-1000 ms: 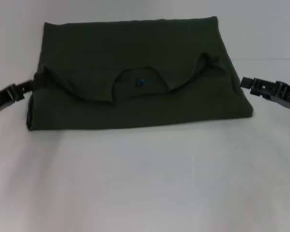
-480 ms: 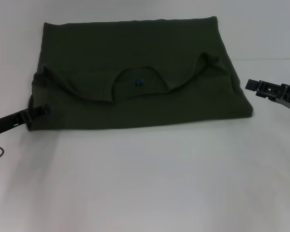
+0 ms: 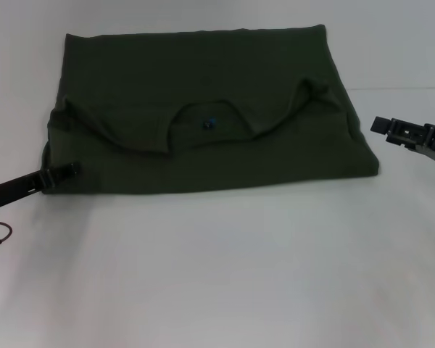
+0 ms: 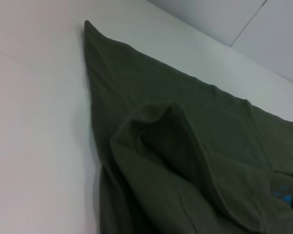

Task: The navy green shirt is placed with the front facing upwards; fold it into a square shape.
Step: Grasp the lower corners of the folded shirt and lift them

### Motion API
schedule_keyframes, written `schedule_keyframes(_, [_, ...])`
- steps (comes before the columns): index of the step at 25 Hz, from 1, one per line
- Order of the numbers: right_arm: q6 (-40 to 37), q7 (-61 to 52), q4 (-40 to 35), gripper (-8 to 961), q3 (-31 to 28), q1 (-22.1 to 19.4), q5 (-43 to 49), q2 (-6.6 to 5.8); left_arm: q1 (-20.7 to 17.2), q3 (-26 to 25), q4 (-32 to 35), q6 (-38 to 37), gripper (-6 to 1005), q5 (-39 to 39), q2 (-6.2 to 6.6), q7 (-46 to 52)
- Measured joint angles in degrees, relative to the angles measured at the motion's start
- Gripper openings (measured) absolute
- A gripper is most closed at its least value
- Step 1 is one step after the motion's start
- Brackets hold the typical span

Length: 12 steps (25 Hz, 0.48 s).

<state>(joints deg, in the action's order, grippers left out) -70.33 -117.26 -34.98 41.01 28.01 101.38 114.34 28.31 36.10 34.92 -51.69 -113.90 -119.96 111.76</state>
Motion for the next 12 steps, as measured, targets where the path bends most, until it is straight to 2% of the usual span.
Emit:
schedule_keyframes(3, [-0.01, -0.04, 0.0, 675, -0.14, -0.09, 0.02, 0.0, -0.11, -0.01, 0.13, -0.23, 682, -0.22, -0.02, 0.12])
schedule_keyframes(7, [-0.18, -0.29, 0.0, 676, -0.13, -0.12, 0.29, -0.04, -0.13, -0.07, 0.2, -0.3, 540, -0.22, -0.01, 0.17])
schedule_keyframes(12, [-0.57, -1.54, -0.03, 675, 0.35, -0.05, 1.6, -1.03, -0.15, -0.14, 0.91, -1.33, 320, -0.22, 0.08, 0.33])
